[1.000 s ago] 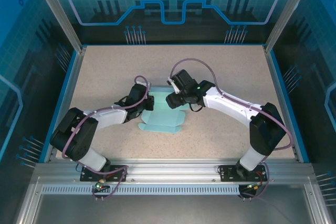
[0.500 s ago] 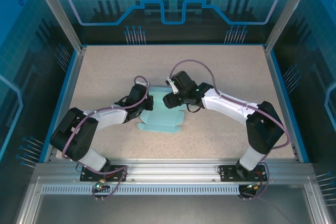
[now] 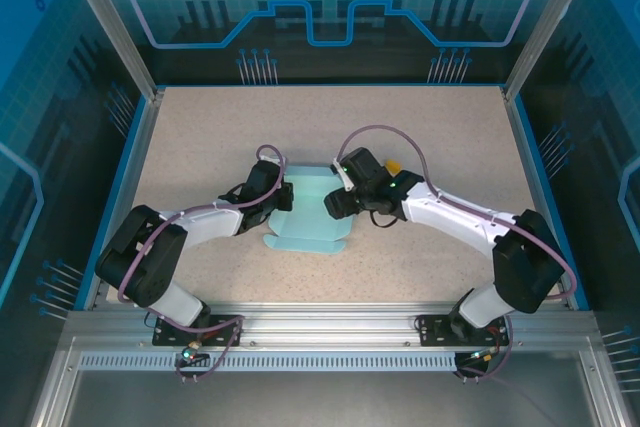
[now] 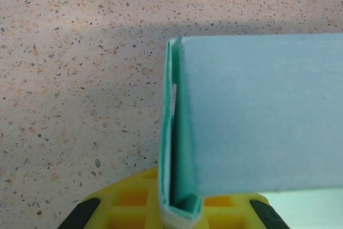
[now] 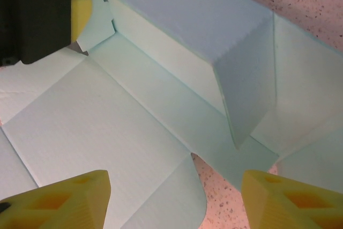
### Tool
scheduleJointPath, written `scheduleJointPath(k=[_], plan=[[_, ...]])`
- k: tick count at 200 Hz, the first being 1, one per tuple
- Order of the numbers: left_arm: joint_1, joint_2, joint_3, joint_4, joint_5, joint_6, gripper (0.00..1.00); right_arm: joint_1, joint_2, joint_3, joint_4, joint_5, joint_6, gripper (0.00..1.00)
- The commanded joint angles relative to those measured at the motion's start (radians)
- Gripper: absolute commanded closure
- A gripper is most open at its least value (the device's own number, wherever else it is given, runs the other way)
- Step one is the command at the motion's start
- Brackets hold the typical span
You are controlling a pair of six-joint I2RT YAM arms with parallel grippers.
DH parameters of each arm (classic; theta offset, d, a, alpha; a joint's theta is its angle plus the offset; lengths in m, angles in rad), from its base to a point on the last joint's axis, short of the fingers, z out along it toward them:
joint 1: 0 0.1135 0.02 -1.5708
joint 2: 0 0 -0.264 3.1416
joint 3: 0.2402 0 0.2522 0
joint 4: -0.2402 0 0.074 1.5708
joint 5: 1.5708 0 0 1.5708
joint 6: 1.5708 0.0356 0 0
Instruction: Fold the paper box
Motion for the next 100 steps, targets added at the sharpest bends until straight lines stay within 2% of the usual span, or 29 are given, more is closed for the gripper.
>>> scheduleJointPath(k=[1, 100], plan=[[-0.006, -0.021, 0.029, 0.009, -0.007, -0.004, 0.88, -0.005, -0.028, -0.025, -0.004, -0.020, 0.034, 0.33], [-0.005, -0.035, 0.025, 0.009, -0.006, -0.006, 0.88, -0.039, 0.008, -0.108, 0.071, -0.008, 0.134, 0.33]])
